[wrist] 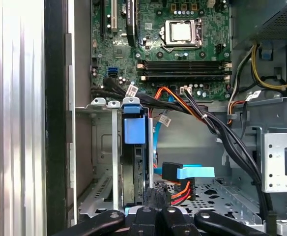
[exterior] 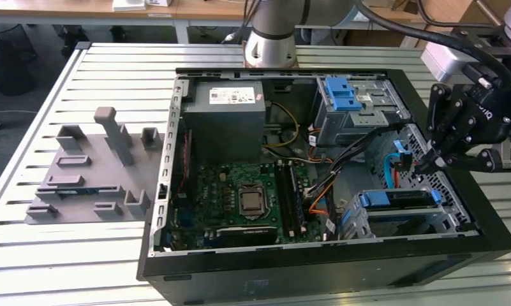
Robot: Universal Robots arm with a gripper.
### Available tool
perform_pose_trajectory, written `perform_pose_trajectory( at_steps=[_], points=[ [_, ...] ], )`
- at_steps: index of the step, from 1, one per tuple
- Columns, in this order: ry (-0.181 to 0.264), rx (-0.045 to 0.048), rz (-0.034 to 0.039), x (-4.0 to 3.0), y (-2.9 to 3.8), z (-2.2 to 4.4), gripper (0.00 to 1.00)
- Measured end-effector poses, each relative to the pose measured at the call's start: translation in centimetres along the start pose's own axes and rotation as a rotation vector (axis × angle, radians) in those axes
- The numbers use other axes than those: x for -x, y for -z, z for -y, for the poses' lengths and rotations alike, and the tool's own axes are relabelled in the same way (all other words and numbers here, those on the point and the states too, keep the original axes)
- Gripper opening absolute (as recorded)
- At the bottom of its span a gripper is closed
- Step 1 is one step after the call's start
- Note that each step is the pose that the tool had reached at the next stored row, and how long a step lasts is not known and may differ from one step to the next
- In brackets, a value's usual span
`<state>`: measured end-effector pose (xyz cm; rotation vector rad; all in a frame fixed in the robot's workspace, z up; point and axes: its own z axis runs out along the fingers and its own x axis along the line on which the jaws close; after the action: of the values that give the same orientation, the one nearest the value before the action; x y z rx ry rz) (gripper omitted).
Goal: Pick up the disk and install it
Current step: 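Insert the first disk wire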
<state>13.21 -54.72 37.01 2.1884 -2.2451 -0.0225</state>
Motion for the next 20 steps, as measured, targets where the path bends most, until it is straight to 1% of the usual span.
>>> perform_pose_trajectory(
  at_steps=[15, 18, 20],
  points=[
    [0.001, 0.0, -0.0002, 0.06, 0.01, 0.0, 0.11],
    [0.021, 0.0001, -0.0008, 0.06, -0.03, 0.0, 0.11],
    [0.021, 0.0001, -0.0008, 0.5, -0.15, -0.01, 0.11]
  ],
)
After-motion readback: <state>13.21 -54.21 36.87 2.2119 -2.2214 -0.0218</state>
